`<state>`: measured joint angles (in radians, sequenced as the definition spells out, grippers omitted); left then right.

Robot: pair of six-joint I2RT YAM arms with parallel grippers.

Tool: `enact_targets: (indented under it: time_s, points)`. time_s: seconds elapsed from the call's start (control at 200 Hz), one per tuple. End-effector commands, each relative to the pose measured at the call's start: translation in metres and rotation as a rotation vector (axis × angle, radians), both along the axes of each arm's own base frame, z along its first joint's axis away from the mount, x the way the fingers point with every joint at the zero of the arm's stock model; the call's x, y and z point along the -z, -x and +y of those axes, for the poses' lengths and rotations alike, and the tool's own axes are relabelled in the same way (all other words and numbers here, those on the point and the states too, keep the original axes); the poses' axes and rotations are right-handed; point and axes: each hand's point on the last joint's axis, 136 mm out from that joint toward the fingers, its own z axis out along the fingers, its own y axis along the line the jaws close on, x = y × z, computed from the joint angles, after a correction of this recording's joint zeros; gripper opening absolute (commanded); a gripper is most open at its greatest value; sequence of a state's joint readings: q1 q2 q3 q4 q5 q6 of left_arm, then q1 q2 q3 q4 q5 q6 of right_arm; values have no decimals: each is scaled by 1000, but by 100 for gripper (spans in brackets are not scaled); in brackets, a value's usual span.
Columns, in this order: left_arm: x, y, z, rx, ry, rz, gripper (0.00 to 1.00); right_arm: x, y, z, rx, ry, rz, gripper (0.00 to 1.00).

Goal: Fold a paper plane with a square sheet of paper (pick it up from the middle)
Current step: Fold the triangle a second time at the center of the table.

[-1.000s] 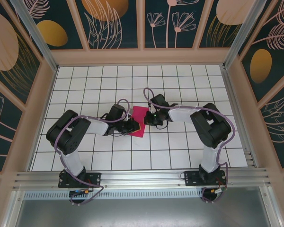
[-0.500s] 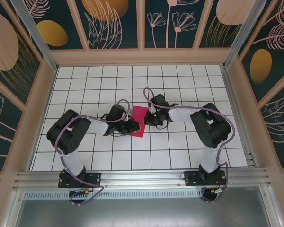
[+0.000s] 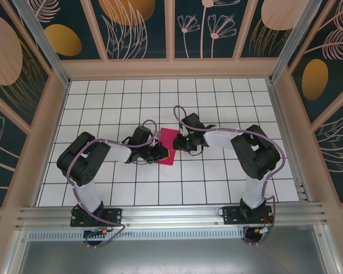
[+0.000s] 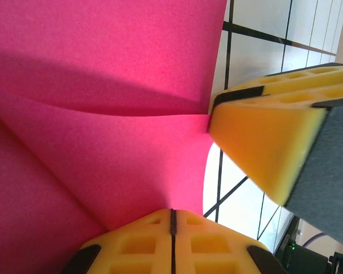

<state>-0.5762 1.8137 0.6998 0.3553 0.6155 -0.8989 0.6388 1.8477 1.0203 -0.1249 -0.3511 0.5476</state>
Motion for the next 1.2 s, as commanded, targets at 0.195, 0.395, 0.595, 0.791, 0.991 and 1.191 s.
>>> enact_targets:
  time_s: [0.195,0.395,0.595,0.791,0.991,1.191]
  points:
    - [27,6,15,-27,-120,57,8,-23,1,5,-24,-34,-53,15]
    - [30,6,17,-38,-136,68,8,-22,7,13,-54,-60,-43,10]
    - [31,6,17,-42,-142,74,8,-18,9,16,-67,-66,-34,10]
    - [31,6,17,-40,-142,75,8,-3,11,17,-75,-37,1,10]
    - [29,6,16,-34,-136,71,8,8,12,13,-66,1,17,10]
    - [18,1,12,-24,-117,46,9,23,15,3,-57,60,42,9]
